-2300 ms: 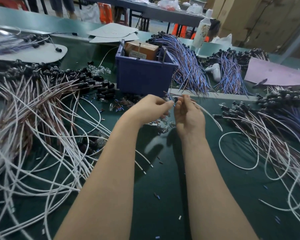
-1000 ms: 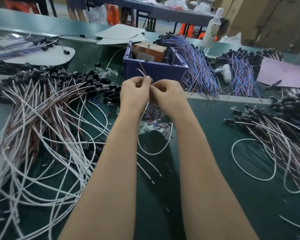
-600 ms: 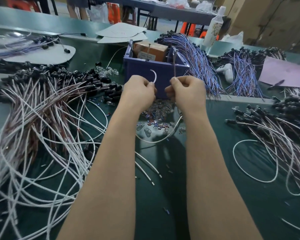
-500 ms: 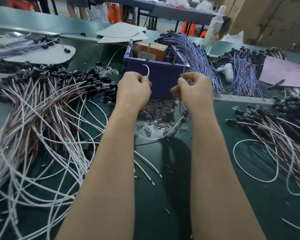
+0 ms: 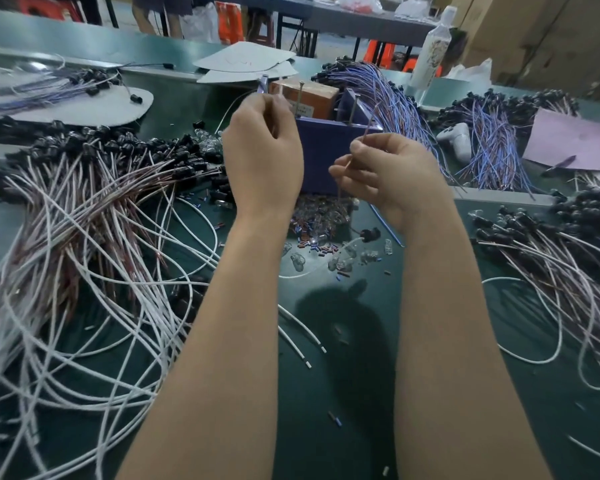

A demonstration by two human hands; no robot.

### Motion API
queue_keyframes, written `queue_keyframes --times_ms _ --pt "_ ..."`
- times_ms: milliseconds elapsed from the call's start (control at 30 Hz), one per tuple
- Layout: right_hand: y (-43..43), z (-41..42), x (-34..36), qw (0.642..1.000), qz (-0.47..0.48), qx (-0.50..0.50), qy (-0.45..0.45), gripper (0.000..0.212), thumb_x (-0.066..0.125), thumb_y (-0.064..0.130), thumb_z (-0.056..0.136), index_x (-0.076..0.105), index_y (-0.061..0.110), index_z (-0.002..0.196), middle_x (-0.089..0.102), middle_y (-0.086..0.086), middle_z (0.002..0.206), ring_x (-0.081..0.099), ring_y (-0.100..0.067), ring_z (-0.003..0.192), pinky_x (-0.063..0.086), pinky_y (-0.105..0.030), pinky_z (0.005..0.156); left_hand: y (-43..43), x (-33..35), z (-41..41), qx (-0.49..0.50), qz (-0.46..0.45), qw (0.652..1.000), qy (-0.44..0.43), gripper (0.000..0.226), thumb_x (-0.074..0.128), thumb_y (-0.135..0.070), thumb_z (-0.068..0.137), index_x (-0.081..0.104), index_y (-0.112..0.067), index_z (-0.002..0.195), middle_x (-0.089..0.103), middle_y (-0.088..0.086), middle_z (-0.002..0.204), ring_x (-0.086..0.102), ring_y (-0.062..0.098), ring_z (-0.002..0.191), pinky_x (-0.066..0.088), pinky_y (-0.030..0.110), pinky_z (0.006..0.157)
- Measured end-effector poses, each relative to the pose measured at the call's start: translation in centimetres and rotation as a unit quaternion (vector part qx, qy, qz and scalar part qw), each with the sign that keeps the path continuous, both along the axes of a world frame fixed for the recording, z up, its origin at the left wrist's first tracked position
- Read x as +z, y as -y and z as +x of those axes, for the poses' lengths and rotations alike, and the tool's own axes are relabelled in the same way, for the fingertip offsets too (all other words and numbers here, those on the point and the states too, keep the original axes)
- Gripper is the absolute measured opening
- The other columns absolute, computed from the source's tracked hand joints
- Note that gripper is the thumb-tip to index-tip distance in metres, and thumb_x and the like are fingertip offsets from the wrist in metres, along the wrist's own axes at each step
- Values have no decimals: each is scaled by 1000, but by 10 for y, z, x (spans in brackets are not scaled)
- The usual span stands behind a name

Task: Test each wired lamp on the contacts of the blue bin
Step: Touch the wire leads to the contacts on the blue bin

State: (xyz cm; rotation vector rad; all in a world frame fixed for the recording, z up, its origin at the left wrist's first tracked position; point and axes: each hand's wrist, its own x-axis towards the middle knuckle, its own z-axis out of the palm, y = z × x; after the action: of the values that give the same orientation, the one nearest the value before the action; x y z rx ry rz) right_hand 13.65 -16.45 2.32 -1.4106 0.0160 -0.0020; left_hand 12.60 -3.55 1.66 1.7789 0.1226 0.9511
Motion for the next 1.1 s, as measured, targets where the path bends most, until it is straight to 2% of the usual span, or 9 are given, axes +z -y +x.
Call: queue_keyframes --times_ms 133,300,467,600,700,833,933,1100 --pt "-8 2 -11 998 51 17 -40 6 53 2 95 51 4 89 66 -13 73 70 -16 57 53 -19 49 -3 2 -1 37 24 998 42 26 45 -19 99 64 -3 92 60 -1 76 56 14 70 43 21 65" --pt "-16 7 -28 999 -31 -18 -30 4 50 2 96 48 6 96 61 -13 73 67 -12 50 53 -20 48 3 -15 5 -1 48 998 -36 20 46 -15 98 64 -5 100 62 0 83 57 11 75 37 10 62" --pt "-16 11 -28 991 -125 -35 32 23 51 1 95 44 8 116 63 -11 72 66 -13 51 54 -24 49 2 -24 13 -32 -37 994 -94 25 38 -6 98 58 -8 113 60 -4 86 54 4 79 36 -1 64" --pt "-15 14 -29 979 -176 -59 86 35 52 2 94 45 10 127 64 -10 71 66 -15 53 56 -28 54 2 -23 14 -37 -96 991 -83 23 36 -4 98 54 -16 105 60 -8 84 53 0 74 40 5 67" --pt "-14 16 -32 972 -196 -83 101 40 52 3 95 44 8 134 64 -9 71 66 -15 54 59 -32 60 -3 -23 16 -43 -192 978 -65 25 36 -2 98 52 -20 98 63 -4 85 54 6 73 45 16 71" --pt "-15 17 -35 963 -223 -99 117 37 52 5 94 48 9 131 66 -8 72 65 -14 53 59 -34 65 -5 -23 16 -45 -276 959 -56 25 36 -1 98 54 -18 99 64 -3 84 54 5 71 45 19 70" --pt "-14 17 -36 962 -225 -106 115 36 52 5 94 49 8 129 65 -8 73 64 -13 52 59 -34 64 -6 -24 16 -43 -306 950 -49 25 37 -1 98 55 -18 98 63 -3 83 54 3 69 45 17 68" --pt "-11 17 -36 959 -229 -117 117 37 53 6 95 47 9 131 66 -8 75 65 -13 54 57 -28 60 -6 -24 16 -45 -334 941 -42 25 38 -1 98 54 -19 96 64 -2 85 54 4 69 47 19 74"
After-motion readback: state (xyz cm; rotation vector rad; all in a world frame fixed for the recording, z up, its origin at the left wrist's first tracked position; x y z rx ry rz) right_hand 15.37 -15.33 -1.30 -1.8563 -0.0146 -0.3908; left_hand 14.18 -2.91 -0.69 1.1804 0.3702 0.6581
